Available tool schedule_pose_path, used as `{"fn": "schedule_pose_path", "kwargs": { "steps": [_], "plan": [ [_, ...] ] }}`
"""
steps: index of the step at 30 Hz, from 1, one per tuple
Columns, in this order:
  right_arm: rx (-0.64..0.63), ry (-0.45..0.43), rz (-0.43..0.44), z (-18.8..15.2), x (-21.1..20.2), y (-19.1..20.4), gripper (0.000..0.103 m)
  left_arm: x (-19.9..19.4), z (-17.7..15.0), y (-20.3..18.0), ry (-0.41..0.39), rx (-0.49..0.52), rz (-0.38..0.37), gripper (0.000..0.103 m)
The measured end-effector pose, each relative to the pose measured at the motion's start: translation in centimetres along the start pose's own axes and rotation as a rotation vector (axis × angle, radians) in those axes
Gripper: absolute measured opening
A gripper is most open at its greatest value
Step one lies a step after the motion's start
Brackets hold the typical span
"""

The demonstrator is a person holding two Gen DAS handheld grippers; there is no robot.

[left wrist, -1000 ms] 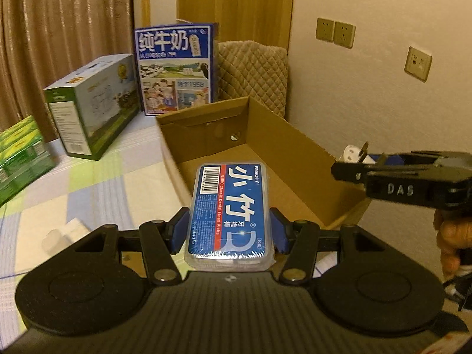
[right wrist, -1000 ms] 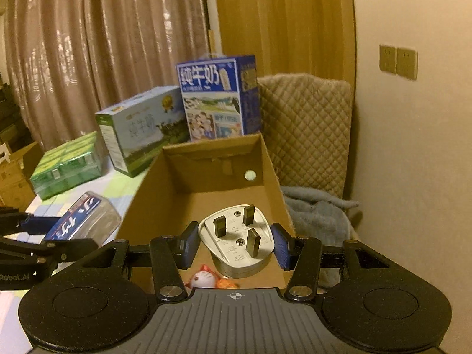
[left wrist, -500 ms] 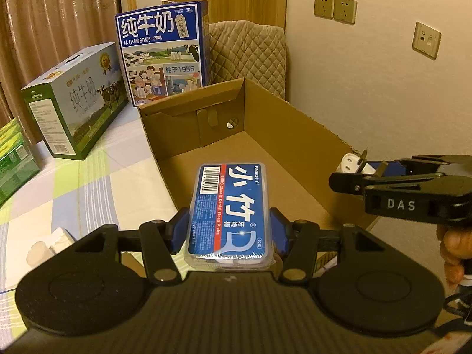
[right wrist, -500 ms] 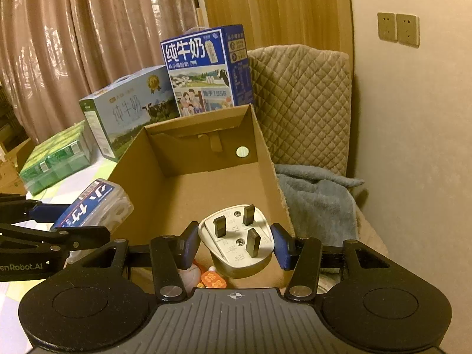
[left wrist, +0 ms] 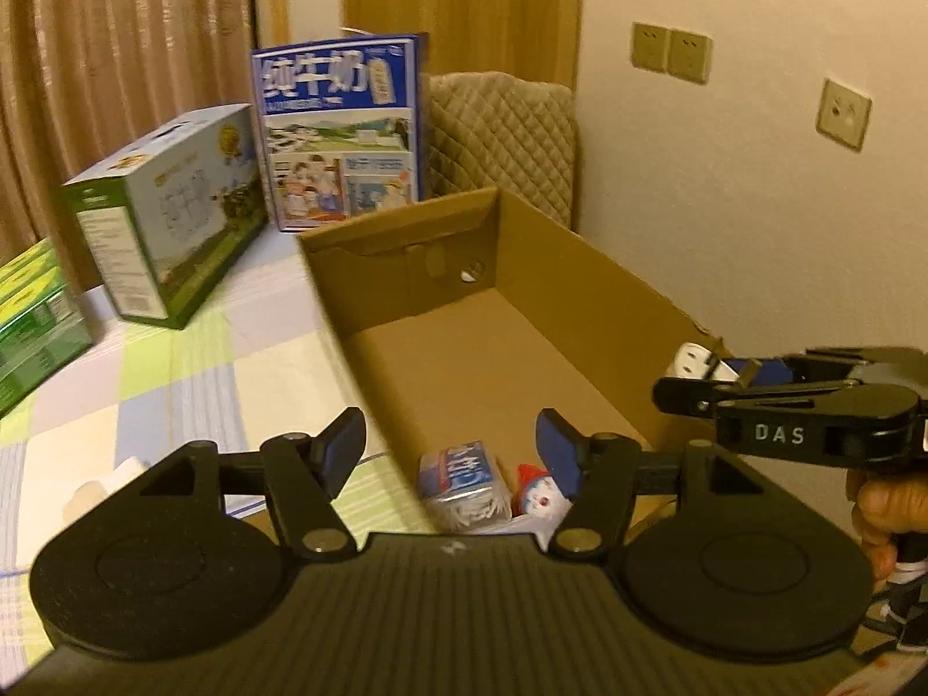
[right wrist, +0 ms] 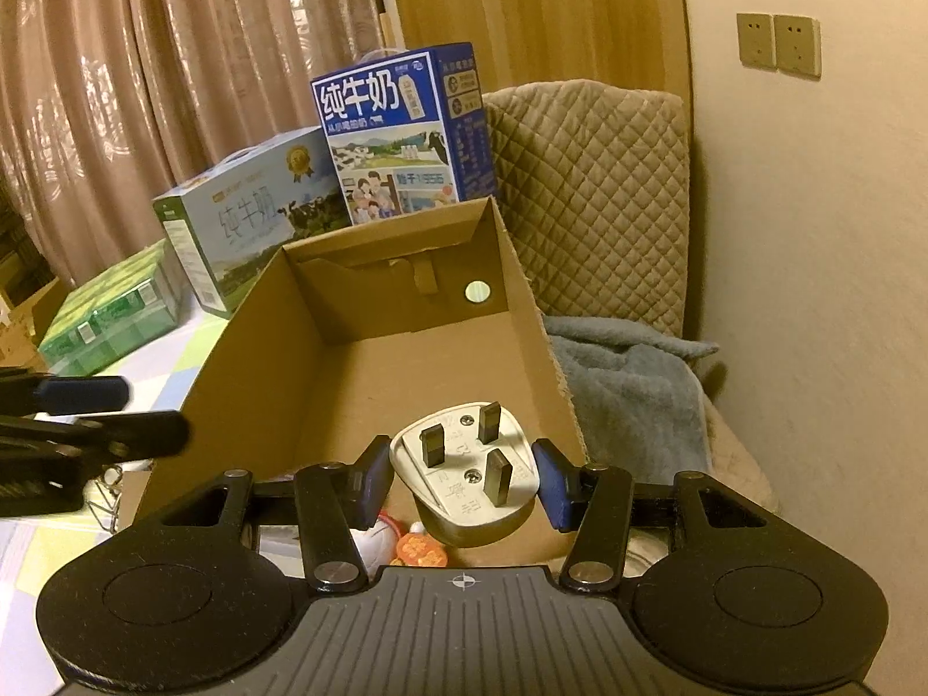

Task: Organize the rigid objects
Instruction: 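Lower the white plug into the box with the right gripper while the left gripper drops the toothpick box in, then move both grippers back toward the remaining items on the table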

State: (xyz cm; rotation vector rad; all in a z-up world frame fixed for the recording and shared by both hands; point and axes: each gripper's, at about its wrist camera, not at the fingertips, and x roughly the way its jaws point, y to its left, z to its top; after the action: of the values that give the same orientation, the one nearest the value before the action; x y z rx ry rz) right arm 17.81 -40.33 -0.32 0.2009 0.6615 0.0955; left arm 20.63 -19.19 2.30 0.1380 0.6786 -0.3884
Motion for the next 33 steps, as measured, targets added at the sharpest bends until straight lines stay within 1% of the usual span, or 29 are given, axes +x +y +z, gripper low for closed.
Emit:
{"fn": "schedule_pose_path", "kwargs": {
  "steps": [10,19,22,24,26,29,33],
  "plan": [
    [0.029,0.010,0.011,0.0,0.0,0.2,0.048,-3.0,-2.4,3.1,0.001,-0.102,0.055,0.060],
    [0.019,0.023,0.002,0.1,0.9,0.8,0.049,-4.0,-3.5,4.4,0.005,-0.132,0.068,0.060],
    [0.037,-0.019,0.016,0.2,0.6,0.6,0.049,-4.1,-3.9,4.8,0.009,-0.143,0.071,0.060],
    [0.055,-0.036,0.028,0.4,0.3,0.4,0.057,-4.2,-4.3,5.0,0.012,-0.147,0.075,0.060],
    [0.062,-0.061,0.027,0.6,-0.5,0.5,0.059,-4.5,-4.7,5.3,0.014,-0.149,0.086,0.060],
    [0.068,-0.085,0.032,0.8,-1.8,0.8,0.060,-5.2,-5.4,5.9,0.014,-0.163,0.096,0.060],
    [0.063,-0.117,0.052,0.1,-4.1,1.9,0.061,-6.8,-6.6,6.8,0.009,-0.174,0.123,0.060]
  ]
}}
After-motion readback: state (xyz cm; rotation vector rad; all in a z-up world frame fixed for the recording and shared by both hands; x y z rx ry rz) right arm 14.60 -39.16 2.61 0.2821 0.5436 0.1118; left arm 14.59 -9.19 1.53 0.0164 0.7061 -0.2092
